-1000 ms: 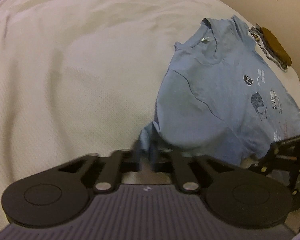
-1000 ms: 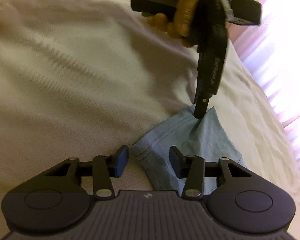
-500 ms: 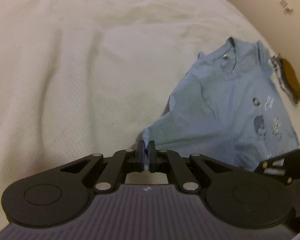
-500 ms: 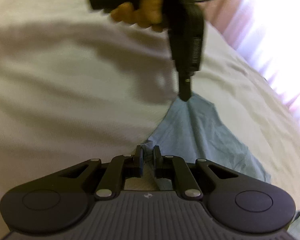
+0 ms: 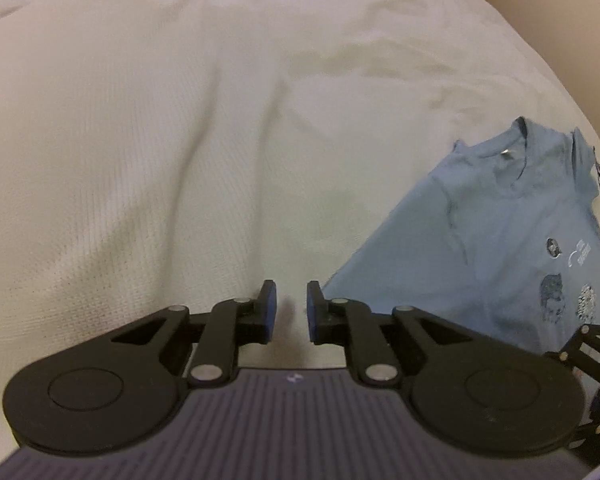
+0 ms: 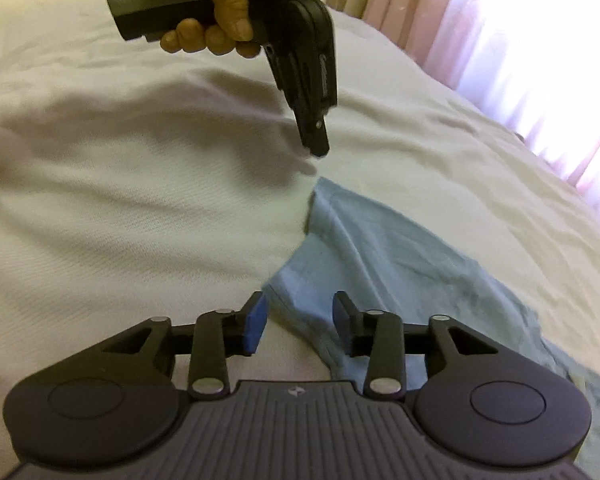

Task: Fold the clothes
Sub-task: 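Release the T-shirt with both grippers, leaving it spread flat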

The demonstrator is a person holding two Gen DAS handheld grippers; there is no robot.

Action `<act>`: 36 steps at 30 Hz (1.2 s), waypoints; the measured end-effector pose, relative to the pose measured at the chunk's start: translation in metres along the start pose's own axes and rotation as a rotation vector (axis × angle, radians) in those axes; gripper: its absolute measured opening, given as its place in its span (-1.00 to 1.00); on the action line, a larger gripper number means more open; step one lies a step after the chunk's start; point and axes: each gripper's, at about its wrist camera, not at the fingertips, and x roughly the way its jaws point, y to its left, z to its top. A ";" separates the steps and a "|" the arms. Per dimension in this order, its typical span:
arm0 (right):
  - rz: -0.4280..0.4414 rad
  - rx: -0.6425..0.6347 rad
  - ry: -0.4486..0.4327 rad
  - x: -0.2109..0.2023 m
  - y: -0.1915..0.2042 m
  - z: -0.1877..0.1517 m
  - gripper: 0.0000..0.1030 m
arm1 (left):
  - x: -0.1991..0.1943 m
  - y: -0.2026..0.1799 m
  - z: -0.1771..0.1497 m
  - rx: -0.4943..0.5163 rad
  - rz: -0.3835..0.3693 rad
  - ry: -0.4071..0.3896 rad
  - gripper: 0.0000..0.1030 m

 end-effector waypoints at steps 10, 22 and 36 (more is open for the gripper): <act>-0.091 0.470 0.206 -0.114 -0.053 -0.084 0.45 | -0.053 -0.114 -0.041 0.062 0.018 -0.096 0.05; -0.339 1.007 0.274 -0.287 -0.087 -0.146 0.97 | -0.163 -0.242 -0.132 0.000 0.044 -0.169 0.98; -0.412 1.072 0.217 -0.407 -0.016 -0.150 0.97 | -0.252 -0.311 -0.196 0.070 0.069 -0.214 0.98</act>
